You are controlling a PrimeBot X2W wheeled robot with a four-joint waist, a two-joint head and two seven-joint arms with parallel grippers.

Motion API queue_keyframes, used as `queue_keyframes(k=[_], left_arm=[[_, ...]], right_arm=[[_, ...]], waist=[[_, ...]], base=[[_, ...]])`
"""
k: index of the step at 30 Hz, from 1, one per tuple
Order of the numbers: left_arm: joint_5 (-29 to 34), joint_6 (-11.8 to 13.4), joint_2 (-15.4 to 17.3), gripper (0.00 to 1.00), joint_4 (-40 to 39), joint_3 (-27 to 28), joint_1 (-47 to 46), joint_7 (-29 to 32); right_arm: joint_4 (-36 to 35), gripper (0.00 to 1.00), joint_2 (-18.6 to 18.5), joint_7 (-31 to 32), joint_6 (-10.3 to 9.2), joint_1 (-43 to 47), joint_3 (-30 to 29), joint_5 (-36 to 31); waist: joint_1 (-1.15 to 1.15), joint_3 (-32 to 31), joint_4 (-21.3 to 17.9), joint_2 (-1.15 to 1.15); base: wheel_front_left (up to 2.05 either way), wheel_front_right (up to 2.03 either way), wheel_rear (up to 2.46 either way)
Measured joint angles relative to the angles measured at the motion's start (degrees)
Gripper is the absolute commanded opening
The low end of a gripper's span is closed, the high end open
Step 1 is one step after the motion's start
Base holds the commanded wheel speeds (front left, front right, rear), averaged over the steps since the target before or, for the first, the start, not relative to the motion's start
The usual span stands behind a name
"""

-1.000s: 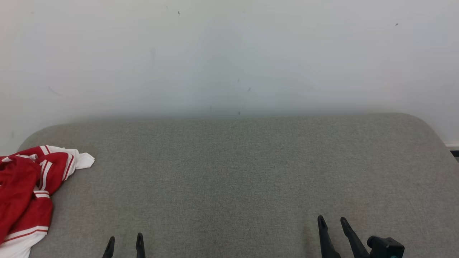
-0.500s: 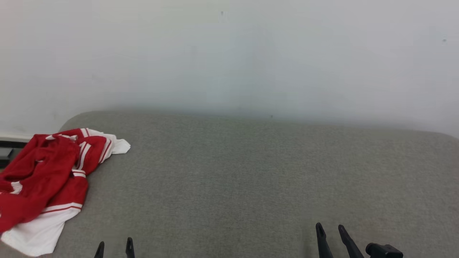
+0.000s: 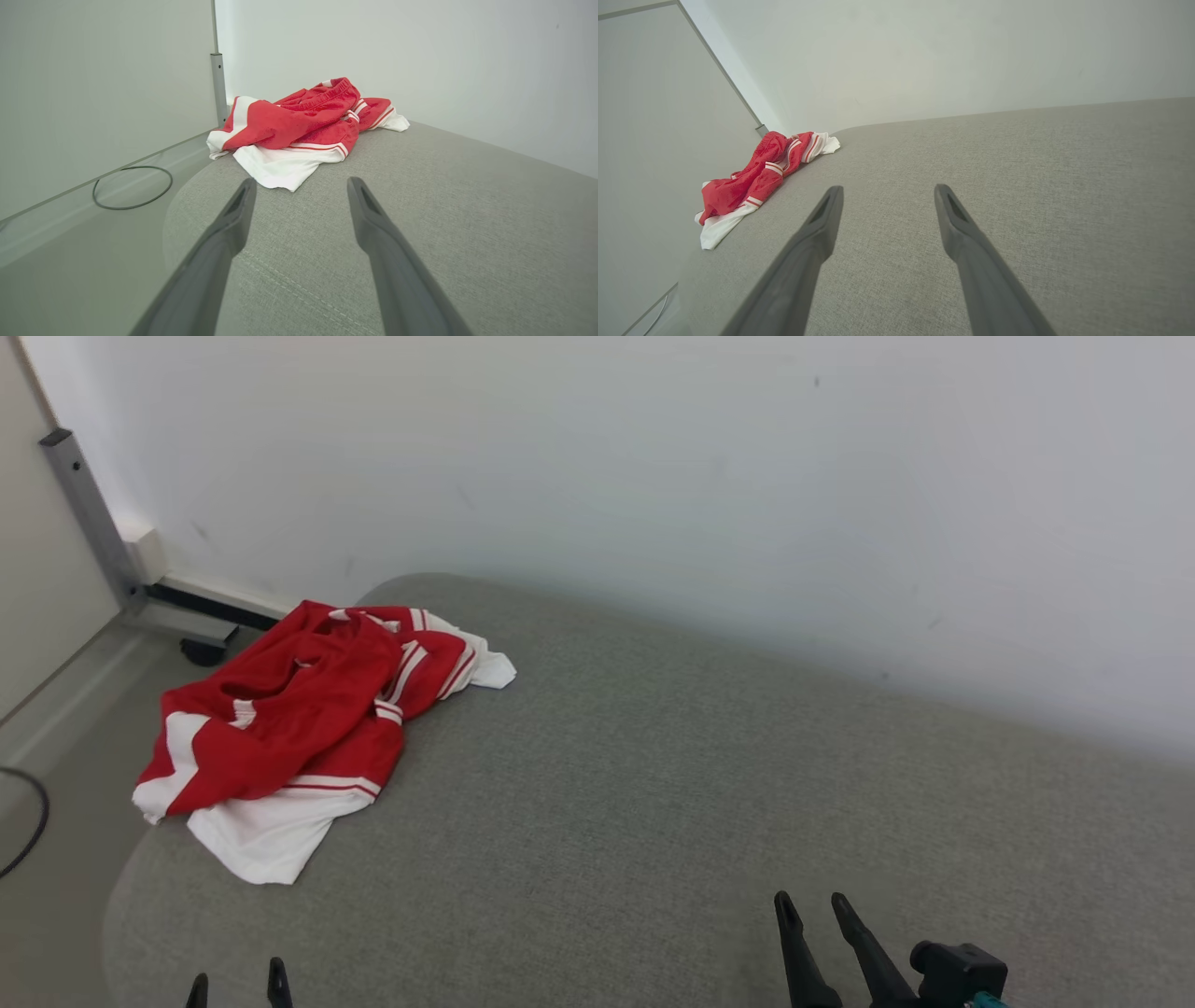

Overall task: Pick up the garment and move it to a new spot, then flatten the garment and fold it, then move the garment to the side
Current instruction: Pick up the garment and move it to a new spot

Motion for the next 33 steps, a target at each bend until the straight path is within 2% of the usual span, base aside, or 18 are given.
queue_keyframes(k=[9,19,21,27,33], left_arm=[[-0.03,0.79,-0.74,1.00,-2.70,2.94,1.69,0.00],[1.03,1.10,-1.26,1.00,-2.60,3.77,2.19,0.00],[1.29,0.11,-1.30,1.00,-1.45,3.33,1.68,0.00],[1.93,-2.98,-0.96,1.00,3.59,0.09,-7.79,0.00],[0.68,-4.47,-0.58,1.00,17.00,-2.21,-23.62,2.19]], right_arm=[[2.11,1.00,0.00,0.00,0.00,-4.23,3.25,0.26],[2.86,1.00,-0.01,0.00,0.00,-5.24,3.97,0.53],[2.83,1.00,0.00,0.00,0.00,-5.13,3.85,0.53],[2.32,1.00,-0.01,0.00,0.00,-3.99,2.26,-1.04],[-0.10,1.00,0.03,0.00,0.00,-1.72,-0.15,-5.31]], waist=[[0.01,2.97,4.78,0.00],[0.01,4.22,5.84,0.00],[0.01,4.22,5.80,0.01],[0.01,4.81,5.95,0.00],[0.01,6.93,6.21,0.01]], base=[[0.00,0.00,0.00],[0.00,0.00,0.00],[0.00,0.00,0.00],[0.00,0.00,0.00],[0.00,0.00,0.00]])
